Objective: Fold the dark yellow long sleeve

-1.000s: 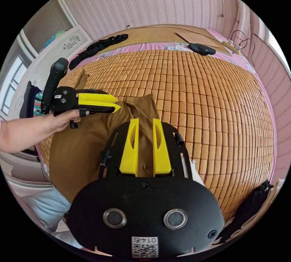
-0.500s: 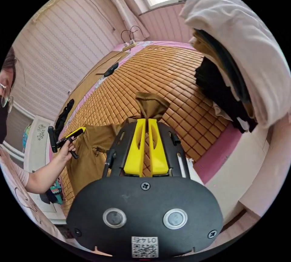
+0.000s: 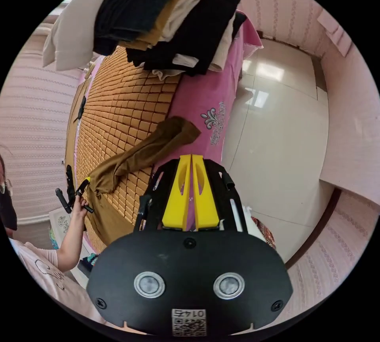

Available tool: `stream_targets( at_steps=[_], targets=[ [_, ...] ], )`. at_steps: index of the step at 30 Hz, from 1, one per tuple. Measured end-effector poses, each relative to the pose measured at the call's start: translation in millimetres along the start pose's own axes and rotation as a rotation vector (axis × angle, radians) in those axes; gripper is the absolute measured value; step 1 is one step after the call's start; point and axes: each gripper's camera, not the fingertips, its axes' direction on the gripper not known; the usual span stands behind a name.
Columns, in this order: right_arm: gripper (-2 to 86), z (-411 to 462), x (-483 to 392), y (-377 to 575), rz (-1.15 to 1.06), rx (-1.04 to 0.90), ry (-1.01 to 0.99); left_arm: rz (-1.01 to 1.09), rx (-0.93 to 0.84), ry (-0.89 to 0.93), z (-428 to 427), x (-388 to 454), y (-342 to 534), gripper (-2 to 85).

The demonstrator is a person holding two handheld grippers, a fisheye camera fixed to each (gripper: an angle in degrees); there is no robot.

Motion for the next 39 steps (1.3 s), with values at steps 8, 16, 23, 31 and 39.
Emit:
stream_targets(
  at_steps=[8, 16, 23, 31, 39],
  targets=[
    [6.7, -18, -44, -33, -0.237, 0.154, 0.055, 0.006, 0.013, -0.007, 5, 3, -4, -0.7],
    [-0.3, -26, -30, -50, -0.147, 0.106, -0.081, -0.002, -0.013, 0.001, 2, 4, -11, -0.8],
    [-0.4, -63, 1, -18, -0.216, 0.161, -0.099, -0.045, -0.016, 0.05, -3, -2, -9, -0.9],
    [2.4, -25, 19, -26, -0.153, 0.126, -0.093, 0.022, -0.044, 0.015, -12, 8, -14, -0.8],
    [3.2, 51, 2, -71, -0.135, -0.016, -0.103, 0.019, -0.058, 0.014, -25, 13, -13, -0.9]
  ],
)
